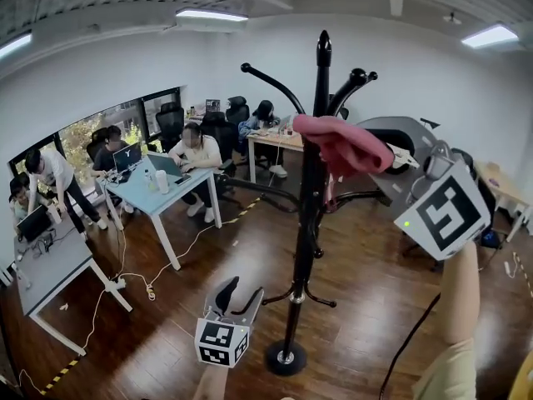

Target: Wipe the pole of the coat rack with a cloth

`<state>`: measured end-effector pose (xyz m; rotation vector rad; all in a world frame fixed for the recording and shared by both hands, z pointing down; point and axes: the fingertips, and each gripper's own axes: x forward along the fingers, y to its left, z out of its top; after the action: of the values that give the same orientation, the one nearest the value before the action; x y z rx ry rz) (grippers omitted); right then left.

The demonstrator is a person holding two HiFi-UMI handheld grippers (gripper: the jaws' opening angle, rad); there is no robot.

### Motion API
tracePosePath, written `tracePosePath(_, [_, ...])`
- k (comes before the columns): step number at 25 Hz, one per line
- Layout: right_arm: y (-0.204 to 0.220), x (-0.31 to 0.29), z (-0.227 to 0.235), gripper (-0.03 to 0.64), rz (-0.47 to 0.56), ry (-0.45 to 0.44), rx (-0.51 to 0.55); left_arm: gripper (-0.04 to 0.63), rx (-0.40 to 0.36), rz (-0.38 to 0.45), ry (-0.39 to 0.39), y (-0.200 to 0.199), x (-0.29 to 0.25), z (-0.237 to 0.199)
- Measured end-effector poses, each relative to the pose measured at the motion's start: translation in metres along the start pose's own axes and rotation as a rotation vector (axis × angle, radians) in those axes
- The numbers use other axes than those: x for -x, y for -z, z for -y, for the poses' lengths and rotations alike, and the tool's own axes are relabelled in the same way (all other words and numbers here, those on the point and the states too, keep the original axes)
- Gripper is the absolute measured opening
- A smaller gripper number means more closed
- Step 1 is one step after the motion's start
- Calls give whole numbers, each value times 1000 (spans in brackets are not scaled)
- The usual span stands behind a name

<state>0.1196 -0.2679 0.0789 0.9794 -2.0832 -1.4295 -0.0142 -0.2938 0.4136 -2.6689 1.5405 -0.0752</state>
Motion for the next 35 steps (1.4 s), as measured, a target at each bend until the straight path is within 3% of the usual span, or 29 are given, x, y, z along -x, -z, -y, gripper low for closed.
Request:
tracePosePath(5, [68,24,49,52,-122,75,-56,232,5,16,-43,-6,-5,12])
tracePosePath(9, [90,-3,64,52,-94,65,-47,231,15,16,-81,-6,-6,13])
tracePosePath(13, [93,-45,59,54,-42,-44,1,232,24,19,-122,-7,-3,19])
tracePosePath(16, [95,-67,47,55,-17,-126,-20,231,31,8,-161,0,5,16])
tracePosePath(23, [114,-78,-4,54,-10,-447,-8,230,45,-13,-269,12,24,1])
tracePosePath(27, [121,-79,-16,54,8,-581,-62,230,51,-11,-283,12,24,-2])
tracePosePath(32, [131,-78,-34,54,-9,-669,-123,230,54,-16,-271,14,21,1])
tracePosePath(35, [139,-74,-54,54,-49,-767,-105,230,52,-16,-271,13,21,-2])
